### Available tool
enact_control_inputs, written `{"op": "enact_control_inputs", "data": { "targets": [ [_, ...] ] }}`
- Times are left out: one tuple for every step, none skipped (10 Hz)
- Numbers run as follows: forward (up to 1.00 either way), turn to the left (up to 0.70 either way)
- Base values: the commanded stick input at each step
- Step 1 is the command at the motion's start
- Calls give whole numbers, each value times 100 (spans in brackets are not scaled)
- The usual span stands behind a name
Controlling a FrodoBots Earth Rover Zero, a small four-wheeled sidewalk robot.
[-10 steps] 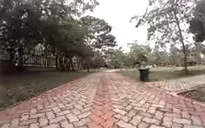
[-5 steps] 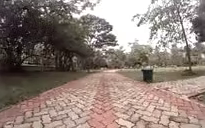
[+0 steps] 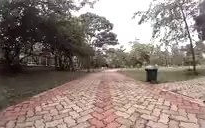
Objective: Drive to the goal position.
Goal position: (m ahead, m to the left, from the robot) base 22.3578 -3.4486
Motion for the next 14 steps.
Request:
{"op": "enact_control_inputs", "data": {
  "targets": [
    [70, -27],
    [70, -34],
    [70, -34],
    [70, 1],
    [70, 1],
    [70, 1],
    [70, 1],
    [70, 1],
    [70, 1],
    [70, 1],
    [70, 1],
    [70, 1],
    [70, 1],
    [70, 1]
  ]
}}
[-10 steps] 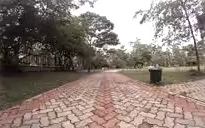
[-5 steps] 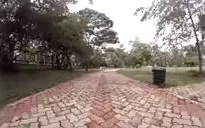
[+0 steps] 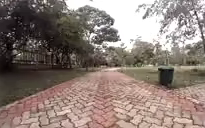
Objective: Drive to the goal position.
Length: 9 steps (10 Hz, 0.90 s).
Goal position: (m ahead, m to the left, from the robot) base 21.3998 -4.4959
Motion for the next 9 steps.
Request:
{"op": "enact_control_inputs", "data": {
  "targets": [
    [70, 1],
    [70, 1],
    [70, 1],
    [70, 1],
    [70, 1],
    [70, 1],
    [70, 1],
    [70, 1],
    [70, 1]
  ]
}}
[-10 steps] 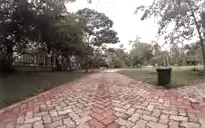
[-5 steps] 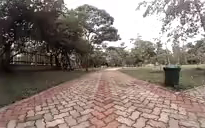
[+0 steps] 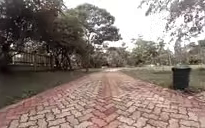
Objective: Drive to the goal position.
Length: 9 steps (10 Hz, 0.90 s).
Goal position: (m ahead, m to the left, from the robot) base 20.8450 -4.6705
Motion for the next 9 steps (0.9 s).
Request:
{"op": "enact_control_inputs", "data": {
  "targets": [
    [70, 1],
    [70, 1],
    [70, 1],
    [70, 1],
    [70, 1],
    [70, -34],
    [70, -34],
    [70, -34],
    [70, -34]
  ]
}}
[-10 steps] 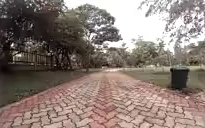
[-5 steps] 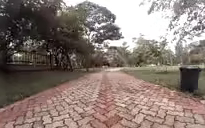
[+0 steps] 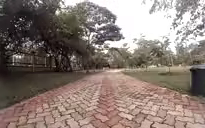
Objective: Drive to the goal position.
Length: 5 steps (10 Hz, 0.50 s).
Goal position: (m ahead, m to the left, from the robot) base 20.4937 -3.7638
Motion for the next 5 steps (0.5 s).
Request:
{"op": "enact_control_inputs", "data": {
  "targets": [
    [70, 1],
    [70, 1],
    [70, 1],
    [70, 1],
    [70, 1]
  ]
}}
